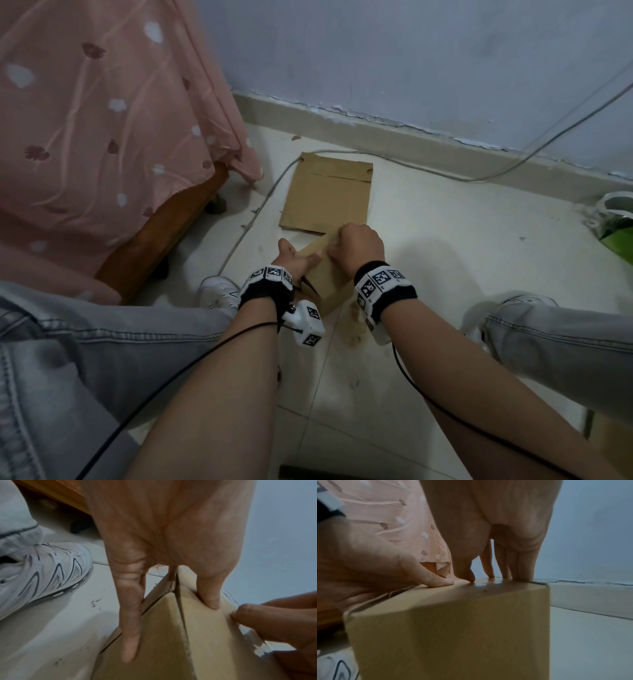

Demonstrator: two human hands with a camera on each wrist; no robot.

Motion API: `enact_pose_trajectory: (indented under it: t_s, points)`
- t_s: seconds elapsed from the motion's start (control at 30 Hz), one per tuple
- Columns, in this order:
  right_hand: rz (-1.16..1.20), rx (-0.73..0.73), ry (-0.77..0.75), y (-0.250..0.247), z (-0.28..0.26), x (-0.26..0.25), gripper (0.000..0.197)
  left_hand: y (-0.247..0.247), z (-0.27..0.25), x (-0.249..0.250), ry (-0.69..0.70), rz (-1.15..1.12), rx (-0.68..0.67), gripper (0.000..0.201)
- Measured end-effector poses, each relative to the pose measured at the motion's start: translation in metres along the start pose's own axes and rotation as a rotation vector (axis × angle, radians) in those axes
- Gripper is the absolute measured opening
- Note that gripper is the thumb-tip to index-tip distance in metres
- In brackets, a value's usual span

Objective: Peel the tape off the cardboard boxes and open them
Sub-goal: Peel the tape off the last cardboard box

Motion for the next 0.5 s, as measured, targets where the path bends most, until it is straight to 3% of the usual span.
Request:
enact_pose_trajectory:
  t_s: [0.07, 0.33, 0.5]
  points:
    - [-0.041, 0.012, -0.015, 0.003, -0.001, -0.001, 0.013, 0.0, 0.0, -0.002, -0.009, 0.011, -0.005, 0.071]
    - [0.045, -0.085, -0.021, 0.002, 0.001, 0.009, 0.027, 0.002, 0.001, -0.002, -0.033, -0.029, -0.018, 0.073]
    - [0.019, -0.03, 0.001, 0.002, -0.001, 0.006, 0.024, 0.002, 0.003, -0.005, -0.038, -0.028, -0.009, 0.073]
Point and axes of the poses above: each hand's wrist, its own z-axis towards the middle knuckle, its own y-axis out of the palm, x = y × z, the point moved 7 cm from there along z, towards the middle knuckle, and after that the axes turned 9 degrees about y, right-handed, at the moved point
